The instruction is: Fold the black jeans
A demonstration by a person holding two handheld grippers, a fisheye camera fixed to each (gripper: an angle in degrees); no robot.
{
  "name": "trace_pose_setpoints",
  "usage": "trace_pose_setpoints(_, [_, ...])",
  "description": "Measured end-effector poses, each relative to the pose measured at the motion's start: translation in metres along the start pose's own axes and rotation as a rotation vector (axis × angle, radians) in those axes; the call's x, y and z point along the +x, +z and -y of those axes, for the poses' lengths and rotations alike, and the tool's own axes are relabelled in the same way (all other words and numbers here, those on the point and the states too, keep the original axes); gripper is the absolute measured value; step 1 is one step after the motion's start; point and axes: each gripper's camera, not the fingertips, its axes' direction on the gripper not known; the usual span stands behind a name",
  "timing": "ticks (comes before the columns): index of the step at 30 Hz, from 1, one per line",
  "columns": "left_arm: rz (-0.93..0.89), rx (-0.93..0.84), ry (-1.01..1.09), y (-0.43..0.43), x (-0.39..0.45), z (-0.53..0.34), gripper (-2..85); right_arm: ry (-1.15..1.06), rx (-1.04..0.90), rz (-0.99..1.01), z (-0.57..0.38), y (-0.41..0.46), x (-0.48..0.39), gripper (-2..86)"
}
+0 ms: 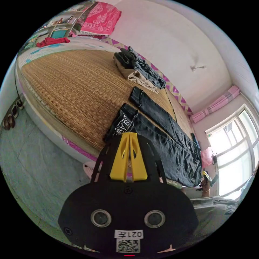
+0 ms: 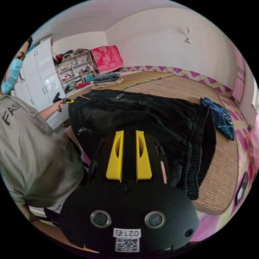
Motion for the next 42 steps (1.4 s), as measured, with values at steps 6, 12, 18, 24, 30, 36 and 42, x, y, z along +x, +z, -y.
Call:
trace_pose_setpoints(6, [0.015, 0.093, 0.08, -0.001, 0.051, 0.036, -0.9, 0.035, -0.022, -0.185, 0.017, 0.012, 0.011, 7.1])
trace_pose_setpoints(12, [-0.057, 0.026, 0.258, 0.041, 0.145, 0.103, -0.9, -0.042, -0.094, -0.374, 0.079, 0.045, 0.028, 5.6])
trace_pose_setpoints(18, [-0.048, -0.155, 0.263, 0.168, 0.209, 0.18, -0.9, 0.02, -0.271, -0.405, 0.166, 0.122, 0.116, 5.0])
trace_pose_setpoints(24, [-0.005, -0.17, 0.145, 0.233, 0.205, 0.231, -0.9, 0.168, -0.281, -0.328, 0.148, 0.149, 0.173, 8.0])
trace_pose_setpoints(30, [0.009, -0.189, 0.235, 0.275, 0.254, 0.286, -0.9, 0.197, -0.284, -0.4, 0.134, 0.137, 0.162, 8.0])
trace_pose_setpoints(36, [0.019, -0.207, 0.3, 0.295, 0.294, 0.308, -0.9, 0.28, -0.283, -0.376, 0.132, 0.121, 0.168, 7.5])
trace_pose_setpoints(42, [-0.154, -0.152, 0.352, 0.207, 0.301, 0.284, -0.9, 0.244, -0.258, -0.361, 0.147, 0.057, 0.115, 4.8])
